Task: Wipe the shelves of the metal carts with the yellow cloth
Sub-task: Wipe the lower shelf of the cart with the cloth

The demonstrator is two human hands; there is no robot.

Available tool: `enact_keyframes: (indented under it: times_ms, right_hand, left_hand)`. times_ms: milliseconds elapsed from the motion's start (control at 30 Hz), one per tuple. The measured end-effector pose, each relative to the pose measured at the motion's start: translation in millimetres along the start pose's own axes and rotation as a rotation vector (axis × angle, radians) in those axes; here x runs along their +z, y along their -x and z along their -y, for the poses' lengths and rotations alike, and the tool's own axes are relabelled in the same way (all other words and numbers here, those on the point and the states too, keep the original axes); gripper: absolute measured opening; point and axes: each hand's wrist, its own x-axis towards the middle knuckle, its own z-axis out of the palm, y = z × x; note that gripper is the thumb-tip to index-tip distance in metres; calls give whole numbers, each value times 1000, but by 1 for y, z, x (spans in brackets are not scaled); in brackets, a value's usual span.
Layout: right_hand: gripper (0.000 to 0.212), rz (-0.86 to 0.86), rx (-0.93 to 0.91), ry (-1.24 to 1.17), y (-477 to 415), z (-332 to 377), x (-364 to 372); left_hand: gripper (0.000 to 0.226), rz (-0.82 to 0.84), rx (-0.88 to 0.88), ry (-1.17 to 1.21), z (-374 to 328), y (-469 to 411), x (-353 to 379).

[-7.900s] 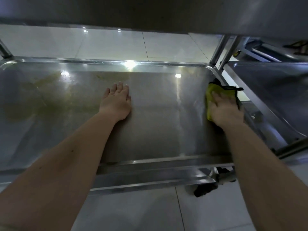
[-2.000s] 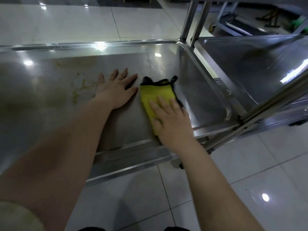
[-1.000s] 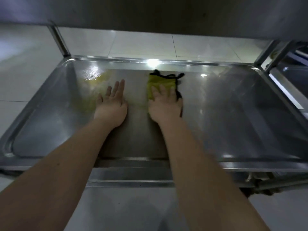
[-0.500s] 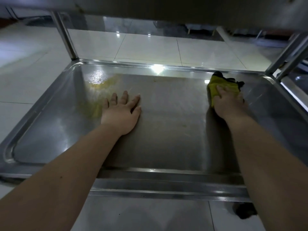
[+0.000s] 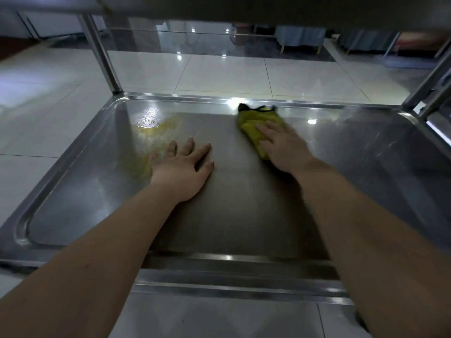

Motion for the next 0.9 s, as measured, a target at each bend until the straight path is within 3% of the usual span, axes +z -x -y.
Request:
enact_keyframes:
  times_ms: [133,300,367,567,700,900]
  right_hand:
    - [51,-115,354,-22,9,-70,-16]
    - [50,-100,505,-54,2,-53,-15]
    - [50,-93,445,-29,-2,-18,-9]
    - [51,60,-7,-26,24,96,29]
    - [52,54,-11,33,55,24,12]
    - [52,-139,475,-12,134,-116,-32]
  left_hand:
    - [61,-42,7,-13,-5,1,6]
    - [60,-63,2,-11,-9,-1,10]
    - [60,-54,-2,0,-8,-2,9]
    - [58,-72,-39,45,-3,1,5]
    - [58,-53,-34,66,-4,6,5]
    - [57,-55,-35,35,-10,11,4]
